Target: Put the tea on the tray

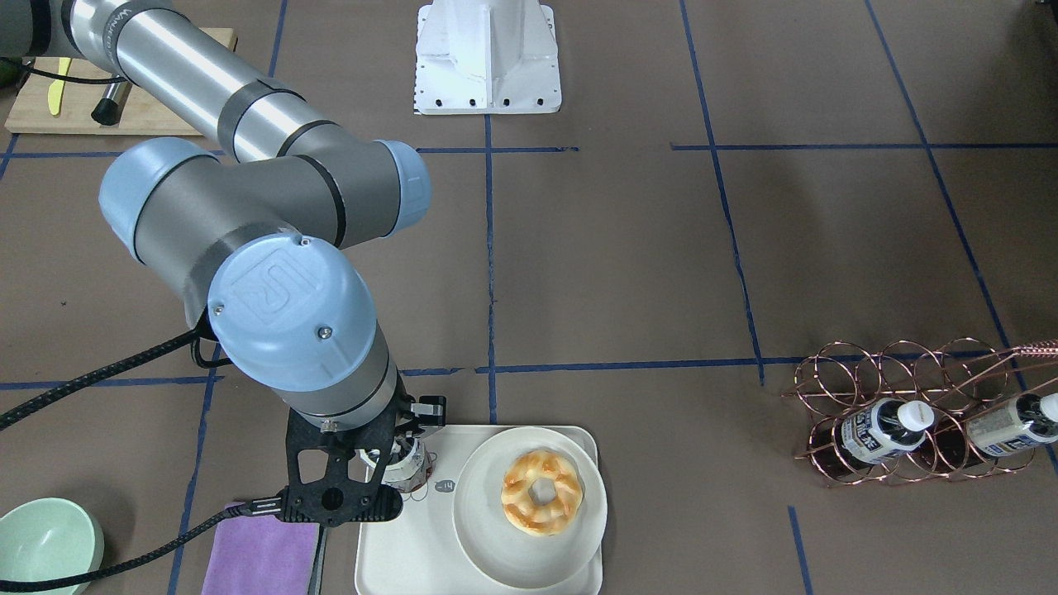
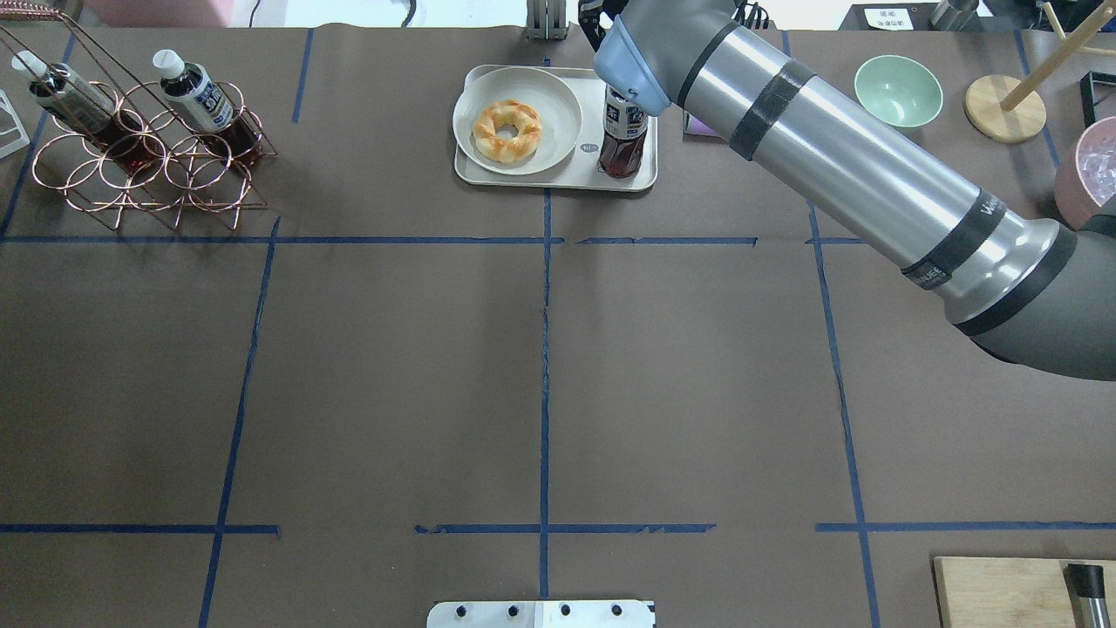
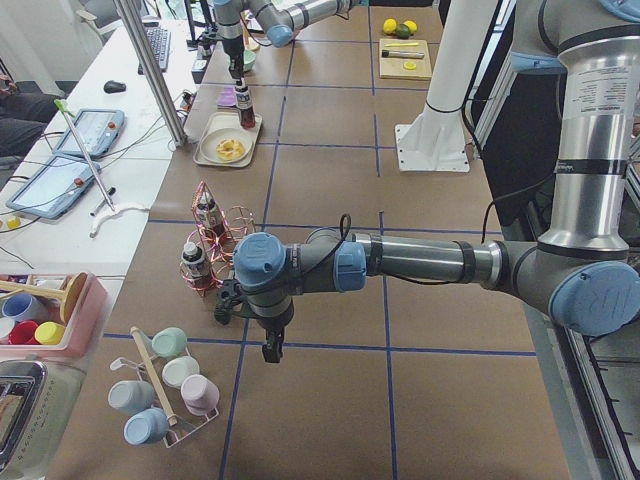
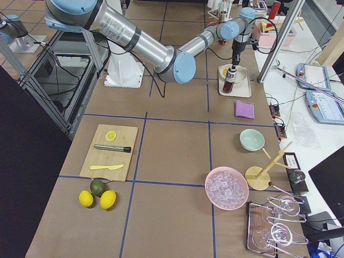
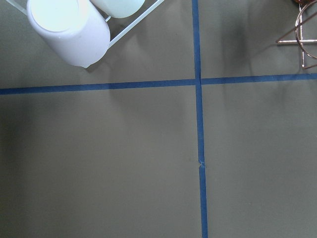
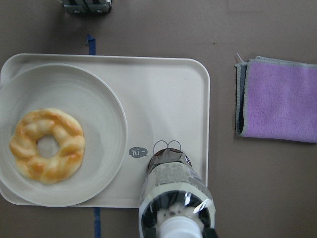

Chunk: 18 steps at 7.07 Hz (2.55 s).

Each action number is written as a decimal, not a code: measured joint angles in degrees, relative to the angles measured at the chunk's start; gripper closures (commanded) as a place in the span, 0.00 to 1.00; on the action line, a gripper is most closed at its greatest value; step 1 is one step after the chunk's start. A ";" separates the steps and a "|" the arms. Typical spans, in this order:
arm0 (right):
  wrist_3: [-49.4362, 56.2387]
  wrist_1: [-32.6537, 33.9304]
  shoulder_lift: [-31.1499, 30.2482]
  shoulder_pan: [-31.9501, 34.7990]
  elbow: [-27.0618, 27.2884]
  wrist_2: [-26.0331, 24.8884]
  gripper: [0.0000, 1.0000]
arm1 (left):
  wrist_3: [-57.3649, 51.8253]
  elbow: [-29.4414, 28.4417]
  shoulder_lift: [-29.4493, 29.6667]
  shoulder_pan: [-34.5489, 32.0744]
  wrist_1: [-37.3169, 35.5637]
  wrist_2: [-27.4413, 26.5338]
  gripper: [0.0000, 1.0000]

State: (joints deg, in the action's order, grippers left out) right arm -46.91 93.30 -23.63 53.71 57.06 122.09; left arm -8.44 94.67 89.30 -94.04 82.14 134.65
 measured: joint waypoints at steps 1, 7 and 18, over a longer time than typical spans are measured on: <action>0.21 -0.17 0.01 -0.09 0.00 -0.06 0.00 | 0.00 -0.01 0.00 0.00 0.00 0.00 0.00; 18.12 13.75 -8.64 9.33 13.77 5.24 0.00 | -0.05 -0.51 0.01 0.08 -0.03 -0.08 0.00; 62.96 11.87 -70.91 42.56 42.69 9.35 0.00 | -0.19 -0.20 -3.97 0.43 0.47 -1.02 0.00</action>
State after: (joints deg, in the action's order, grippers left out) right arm 16.05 105.17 -94.54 96.27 99.75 131.44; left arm -8.63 94.47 85.33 -93.61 82.61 133.63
